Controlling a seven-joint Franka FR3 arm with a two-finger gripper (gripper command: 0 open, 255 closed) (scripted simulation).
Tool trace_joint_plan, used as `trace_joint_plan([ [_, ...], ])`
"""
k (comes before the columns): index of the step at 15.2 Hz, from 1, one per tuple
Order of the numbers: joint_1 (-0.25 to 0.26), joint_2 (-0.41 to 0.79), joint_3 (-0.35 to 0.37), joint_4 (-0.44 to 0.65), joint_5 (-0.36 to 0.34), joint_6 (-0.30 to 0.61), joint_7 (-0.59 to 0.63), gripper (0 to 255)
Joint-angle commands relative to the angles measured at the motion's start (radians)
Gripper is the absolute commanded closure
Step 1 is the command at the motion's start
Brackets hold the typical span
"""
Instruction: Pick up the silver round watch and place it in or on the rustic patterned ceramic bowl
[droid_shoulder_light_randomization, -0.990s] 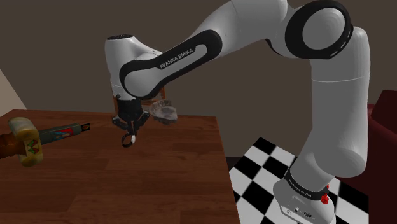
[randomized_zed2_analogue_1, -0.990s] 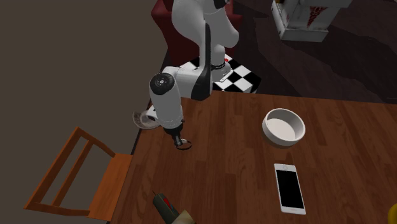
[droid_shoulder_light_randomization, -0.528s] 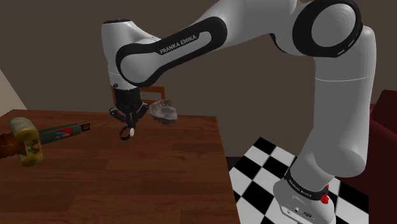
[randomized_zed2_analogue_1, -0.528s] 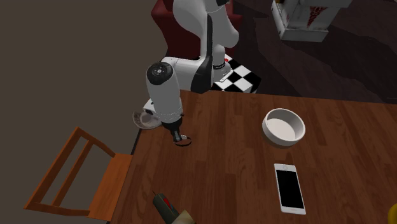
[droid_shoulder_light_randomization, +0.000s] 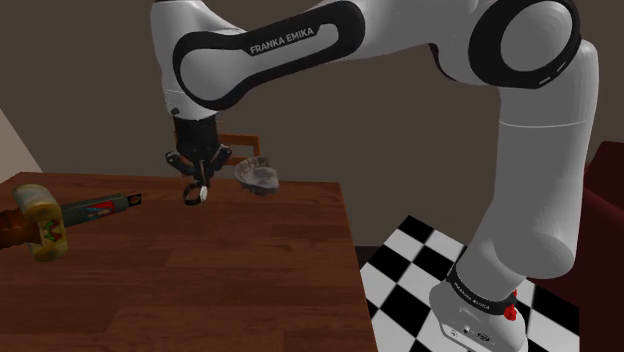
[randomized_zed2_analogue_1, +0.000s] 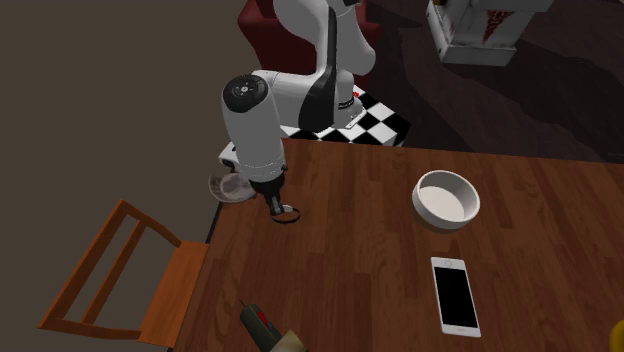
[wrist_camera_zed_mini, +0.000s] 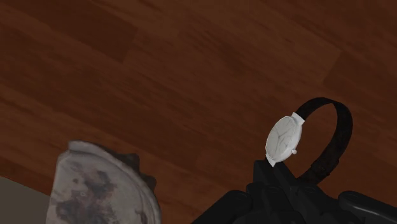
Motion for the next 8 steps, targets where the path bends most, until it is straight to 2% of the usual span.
trace_joint_plan([
  [1, -0.001, -0.007, 0.002, 0.015, 0.004, -0.021, -0.002, 255],
  [8, 0.003, -0.02, 0.007, 0.092, 0.013, -0.11, -0.008, 255],
])
